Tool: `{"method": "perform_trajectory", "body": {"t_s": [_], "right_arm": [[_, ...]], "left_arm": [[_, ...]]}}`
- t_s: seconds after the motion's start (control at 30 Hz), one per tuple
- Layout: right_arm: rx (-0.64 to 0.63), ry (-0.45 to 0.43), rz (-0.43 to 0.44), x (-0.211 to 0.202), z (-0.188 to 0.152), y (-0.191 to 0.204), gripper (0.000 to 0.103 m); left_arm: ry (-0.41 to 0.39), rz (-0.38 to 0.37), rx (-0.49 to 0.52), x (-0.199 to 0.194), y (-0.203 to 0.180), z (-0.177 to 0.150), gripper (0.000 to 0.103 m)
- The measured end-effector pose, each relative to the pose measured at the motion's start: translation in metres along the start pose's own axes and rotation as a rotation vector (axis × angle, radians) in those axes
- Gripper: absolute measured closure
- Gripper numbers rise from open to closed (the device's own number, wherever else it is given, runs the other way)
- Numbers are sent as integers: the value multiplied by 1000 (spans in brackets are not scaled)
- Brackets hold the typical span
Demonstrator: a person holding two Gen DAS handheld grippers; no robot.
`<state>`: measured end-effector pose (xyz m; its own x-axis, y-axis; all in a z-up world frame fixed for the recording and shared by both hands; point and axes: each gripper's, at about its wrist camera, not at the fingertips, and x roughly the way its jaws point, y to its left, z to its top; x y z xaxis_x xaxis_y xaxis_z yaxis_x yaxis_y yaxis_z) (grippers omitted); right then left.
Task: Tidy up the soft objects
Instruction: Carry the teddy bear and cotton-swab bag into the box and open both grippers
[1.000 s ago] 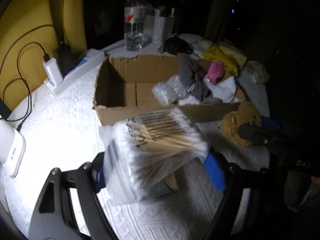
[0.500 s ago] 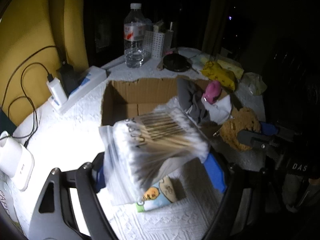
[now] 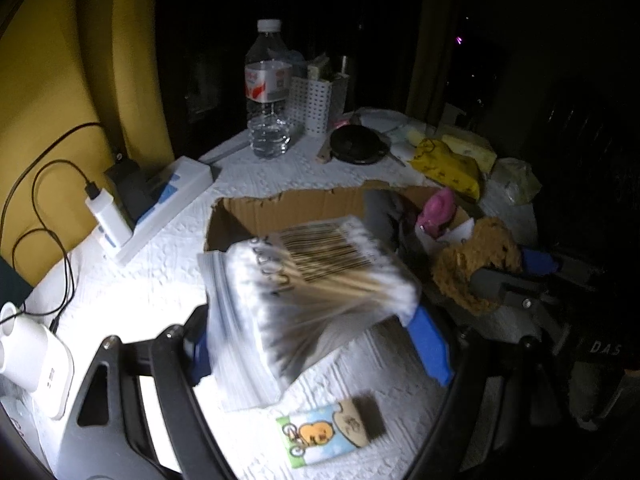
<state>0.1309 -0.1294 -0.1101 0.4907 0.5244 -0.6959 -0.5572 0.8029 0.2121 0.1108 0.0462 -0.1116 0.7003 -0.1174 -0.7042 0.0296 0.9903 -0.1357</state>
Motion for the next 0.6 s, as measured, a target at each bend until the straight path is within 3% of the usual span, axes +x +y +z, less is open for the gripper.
{"method": "perform_trajectory", "body": {"t_s": [0.6], "right_arm": [[23,47,13,48,19,-14,52]], "left_arm": [[38,22,-8,52,22,15,22]]}}
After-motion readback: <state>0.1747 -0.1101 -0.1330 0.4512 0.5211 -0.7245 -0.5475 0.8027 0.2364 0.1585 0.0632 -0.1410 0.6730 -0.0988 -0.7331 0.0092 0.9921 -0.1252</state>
